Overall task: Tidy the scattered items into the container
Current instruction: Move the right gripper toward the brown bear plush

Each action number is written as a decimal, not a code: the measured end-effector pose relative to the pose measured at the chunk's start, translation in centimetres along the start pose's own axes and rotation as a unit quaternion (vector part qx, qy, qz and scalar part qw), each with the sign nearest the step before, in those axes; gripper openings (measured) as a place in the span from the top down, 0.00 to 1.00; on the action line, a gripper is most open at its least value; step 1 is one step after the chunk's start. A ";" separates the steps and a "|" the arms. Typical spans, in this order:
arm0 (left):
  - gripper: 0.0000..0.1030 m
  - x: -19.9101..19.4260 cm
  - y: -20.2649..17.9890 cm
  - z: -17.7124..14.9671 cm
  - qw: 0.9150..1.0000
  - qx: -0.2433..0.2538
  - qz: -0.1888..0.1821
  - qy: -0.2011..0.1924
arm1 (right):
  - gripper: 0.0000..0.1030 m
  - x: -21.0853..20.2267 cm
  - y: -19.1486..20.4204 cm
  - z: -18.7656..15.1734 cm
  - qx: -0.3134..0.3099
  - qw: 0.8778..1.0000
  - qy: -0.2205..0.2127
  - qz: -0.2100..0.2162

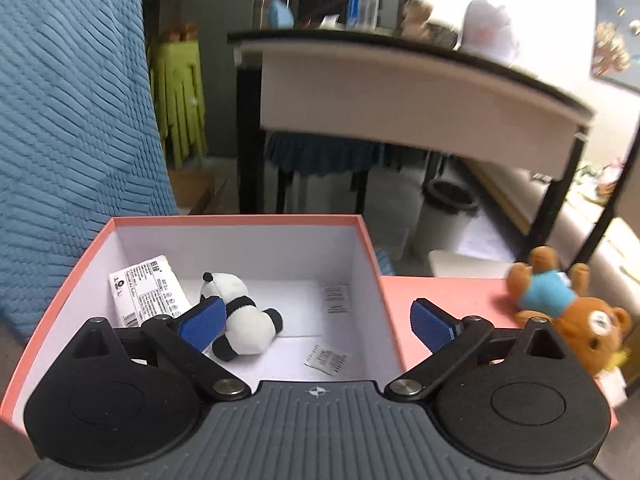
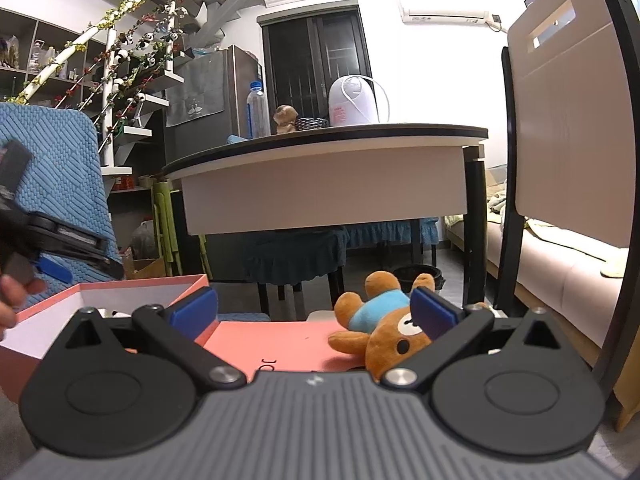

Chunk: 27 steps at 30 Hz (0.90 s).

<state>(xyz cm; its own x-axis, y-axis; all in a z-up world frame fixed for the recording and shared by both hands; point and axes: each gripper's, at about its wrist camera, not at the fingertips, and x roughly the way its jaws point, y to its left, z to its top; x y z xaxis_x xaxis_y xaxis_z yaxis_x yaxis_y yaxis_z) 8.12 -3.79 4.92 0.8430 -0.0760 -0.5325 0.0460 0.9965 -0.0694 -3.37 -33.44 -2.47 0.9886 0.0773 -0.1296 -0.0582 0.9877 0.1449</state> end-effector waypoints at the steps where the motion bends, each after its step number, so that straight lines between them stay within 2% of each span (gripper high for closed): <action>1: 0.02 -0.9 0.2 -0.7 1.000 -0.005 -0.007 -0.008 | 0.00 -0.1 0.1 0.0 0.001 1.000 0.001 0.003; 4: 0.00 -3.2 0.6 -2.9 0.999 -0.012 -0.021 -0.033 | 0.00 -0.3 0.6 -0.2 0.000 1.000 0.004 0.006; 11: 0.00 -4.7 1.2 -6.3 0.996 0.010 0.002 -0.083 | 0.00 -0.1 1.3 -0.7 -0.005 1.000 0.005 -0.003; 16: 0.00 -4.5 1.4 -6.2 0.996 0.008 -0.021 -0.088 | 0.00 0.6 0.8 -0.9 -0.005 1.000 0.012 -0.009; 19: 0.00 -4.5 1.7 -6.1 0.996 0.003 -0.023 -0.090 | 0.00 1.1 0.4 -1.1 -0.003 1.000 0.018 -0.015; 27: 0.00 -5.0 1.5 -6.4 0.995 -0.010 -0.049 -0.084 | 0.00 4.5 -2.0 -1.2 0.010 0.998 0.036 -0.048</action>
<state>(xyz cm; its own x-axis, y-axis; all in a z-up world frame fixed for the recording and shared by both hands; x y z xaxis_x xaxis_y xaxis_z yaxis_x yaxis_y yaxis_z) 0.53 -2.13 2.05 0.9129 -0.1652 -0.3732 0.1241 0.9835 -0.1318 1.05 -34.87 -4.56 0.9770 -0.0066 -0.2130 0.0391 0.9881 0.1489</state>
